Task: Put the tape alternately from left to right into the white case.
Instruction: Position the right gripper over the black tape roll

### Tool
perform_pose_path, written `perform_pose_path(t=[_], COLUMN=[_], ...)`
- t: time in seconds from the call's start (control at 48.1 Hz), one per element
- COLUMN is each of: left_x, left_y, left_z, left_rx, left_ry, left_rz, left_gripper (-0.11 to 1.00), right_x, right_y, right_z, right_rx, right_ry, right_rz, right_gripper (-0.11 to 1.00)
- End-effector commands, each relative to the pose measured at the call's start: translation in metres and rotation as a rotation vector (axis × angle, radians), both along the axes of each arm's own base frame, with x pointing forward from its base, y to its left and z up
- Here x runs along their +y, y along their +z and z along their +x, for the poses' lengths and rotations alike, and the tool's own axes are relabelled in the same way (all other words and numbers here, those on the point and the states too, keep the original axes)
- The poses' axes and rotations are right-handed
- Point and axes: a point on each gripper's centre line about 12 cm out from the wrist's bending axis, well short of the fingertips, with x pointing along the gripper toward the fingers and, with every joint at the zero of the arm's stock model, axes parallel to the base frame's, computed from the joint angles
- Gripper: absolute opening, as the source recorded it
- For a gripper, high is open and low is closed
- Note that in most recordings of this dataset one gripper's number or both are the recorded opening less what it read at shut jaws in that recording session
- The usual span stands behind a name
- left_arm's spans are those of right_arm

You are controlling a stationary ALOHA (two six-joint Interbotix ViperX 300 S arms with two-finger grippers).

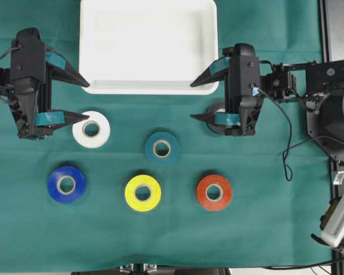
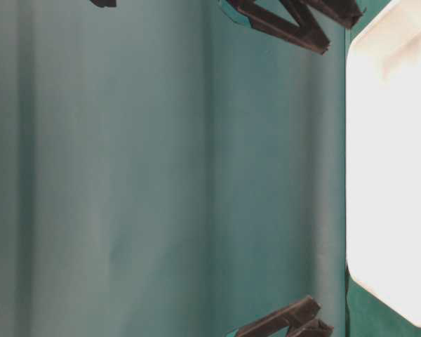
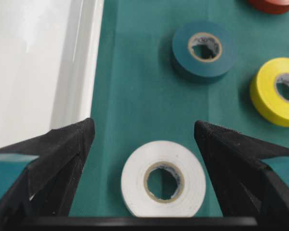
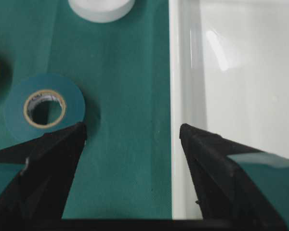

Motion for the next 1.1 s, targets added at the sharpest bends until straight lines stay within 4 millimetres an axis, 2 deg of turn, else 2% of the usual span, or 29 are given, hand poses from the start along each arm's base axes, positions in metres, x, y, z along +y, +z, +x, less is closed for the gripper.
perform_pose_path(t=[0.0, 0.727, 1.081], left_x=[-0.001, -0.001, -0.001], left_y=[0.010, 0.011, 0.009], left_z=[0.004, 0.004, 0.004], left_rx=[-0.031, -0.031, -0.028], left_ry=[-0.001, 0.001, 0.000], left_rz=[-0.002, -0.004, -0.006], left_gripper=[0.59, 0.59, 0.59], right_x=[-0.001, -0.001, 0.005], right_y=[0.010, 0.010, 0.008], right_z=[0.005, 0.004, -0.007], right_rx=[-0.029, -0.028, 0.038], right_ry=[-0.001, -0.001, 0.018], right_rz=[-0.002, -0.002, 0.000], right_gripper=[0.84, 0.84, 0.84])
